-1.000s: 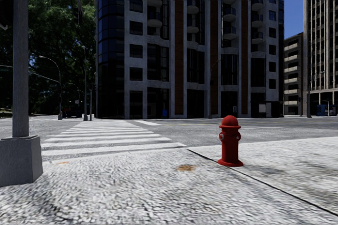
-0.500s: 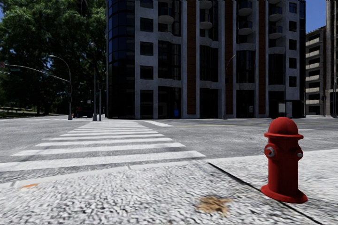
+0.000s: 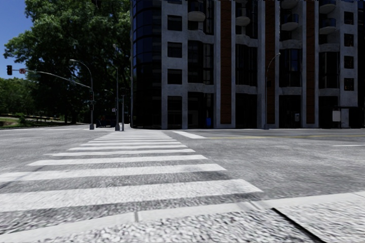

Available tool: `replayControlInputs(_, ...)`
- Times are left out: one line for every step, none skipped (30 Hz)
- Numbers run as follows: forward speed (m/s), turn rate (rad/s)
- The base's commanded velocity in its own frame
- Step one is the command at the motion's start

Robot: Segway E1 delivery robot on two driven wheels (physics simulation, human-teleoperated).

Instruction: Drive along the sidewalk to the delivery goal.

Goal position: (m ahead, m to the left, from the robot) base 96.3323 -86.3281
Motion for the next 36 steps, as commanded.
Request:
replayControlInputs(2.00,0.39)
replayControlInputs(2.00,0.39)
replayControlInputs(2.00,0.39)
replayControlInputs(2.00,0.39)
replayControlInputs(2.00,0.39)
replayControlInputs(2.00,0.39)
replayControlInputs(2.00,0.39)
replayControlInputs(2.00,0.39)
replayControlInputs(2.00,0.39)
replayControlInputs(2.00,0.39)
replayControlInputs(2.00,0.39)
replayControlInputs(2.00,0.38)
replayControlInputs(2.00,0.36)
replayControlInputs(2.00,0.28)
replayControlInputs(2.00,0.13)
replayControlInputs(2.00,0.03)
replayControlInputs(1.95,0.00)
replayControlInputs(1.95,0.00)
replayControlInputs(1.88,0.00)
replayControlInputs(1.80,0.00)
replayControlInputs(1.78,0.00)
replayControlInputs(1.74,0.00)
replayControlInputs(1.67,0.00)
replayControlInputs(1.61,0.00)
replayControlInputs(1.61,0.00)
replayControlInputs(1.57,0.00)
replayControlInputs(1.55,0.00)
replayControlInputs(1.54,0.00)
replayControlInputs(1.54,0.00)
replayControlInputs(1.54,0.00)
replayControlInputs(1.54,0.00)
replayControlInputs(1.54,0.00)
replayControlInputs(1.53,0.00)
replayControlInputs(1.53,0.00)
replayControlInputs(1.53,0.00)
replayControlInputs(1.53,0.00)
